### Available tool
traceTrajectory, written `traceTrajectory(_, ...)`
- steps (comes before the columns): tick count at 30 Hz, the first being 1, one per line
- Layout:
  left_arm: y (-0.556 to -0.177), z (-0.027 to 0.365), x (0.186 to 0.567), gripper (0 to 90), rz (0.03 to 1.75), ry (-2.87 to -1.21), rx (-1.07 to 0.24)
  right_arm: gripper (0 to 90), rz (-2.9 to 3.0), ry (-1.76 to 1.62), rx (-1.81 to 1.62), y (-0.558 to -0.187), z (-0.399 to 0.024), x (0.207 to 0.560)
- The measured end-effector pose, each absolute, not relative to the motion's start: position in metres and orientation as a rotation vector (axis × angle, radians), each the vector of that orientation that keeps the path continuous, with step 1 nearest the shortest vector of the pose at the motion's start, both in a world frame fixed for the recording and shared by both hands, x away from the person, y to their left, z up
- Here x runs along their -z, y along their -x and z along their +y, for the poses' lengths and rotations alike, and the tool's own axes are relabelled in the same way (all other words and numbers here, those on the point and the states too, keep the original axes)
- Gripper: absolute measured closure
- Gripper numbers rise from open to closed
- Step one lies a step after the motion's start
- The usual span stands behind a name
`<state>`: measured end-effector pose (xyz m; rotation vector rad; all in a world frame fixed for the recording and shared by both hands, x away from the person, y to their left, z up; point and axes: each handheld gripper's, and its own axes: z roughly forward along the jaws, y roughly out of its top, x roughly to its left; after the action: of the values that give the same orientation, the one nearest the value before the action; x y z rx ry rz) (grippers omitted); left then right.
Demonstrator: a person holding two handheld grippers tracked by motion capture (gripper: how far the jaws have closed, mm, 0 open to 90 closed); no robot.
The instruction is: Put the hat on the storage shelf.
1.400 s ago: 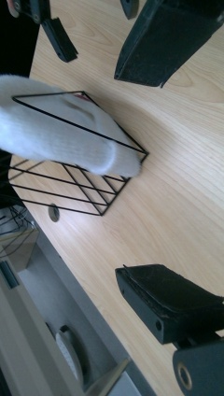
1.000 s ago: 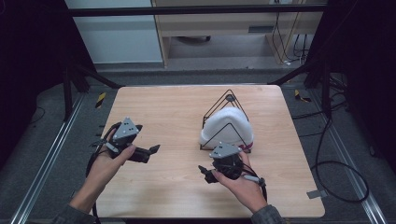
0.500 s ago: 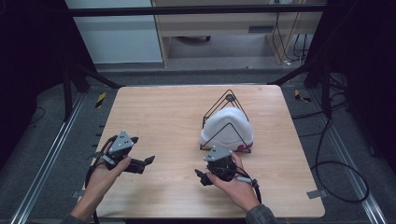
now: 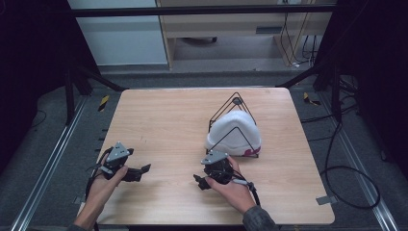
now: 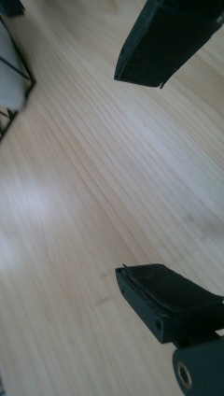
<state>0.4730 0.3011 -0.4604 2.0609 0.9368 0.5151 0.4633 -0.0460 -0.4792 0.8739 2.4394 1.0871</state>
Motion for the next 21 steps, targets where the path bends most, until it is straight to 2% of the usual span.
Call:
traceTrajectory(3, -0.481, 0.314, 0.472, 5.7, 1.013, -2.08, -0.51, 18.6, 2.453, -0.912, -1.058, -0.47, -0.039, 0.488)
traceTrajectory(13, -0.49, 0.326, 0.491, 5.6, 1.099, -2.082, -0.472, 18.3, 2.449, -0.989, -1.055, -0.477, -0.027, 0.501)
traceTrajectory(21, -0.492, 0.323, 0.498, 5.5, 1.102, -2.109, -0.472, 16.4, 2.433, -0.999, -1.041, -0.479, -0.019, 0.507)
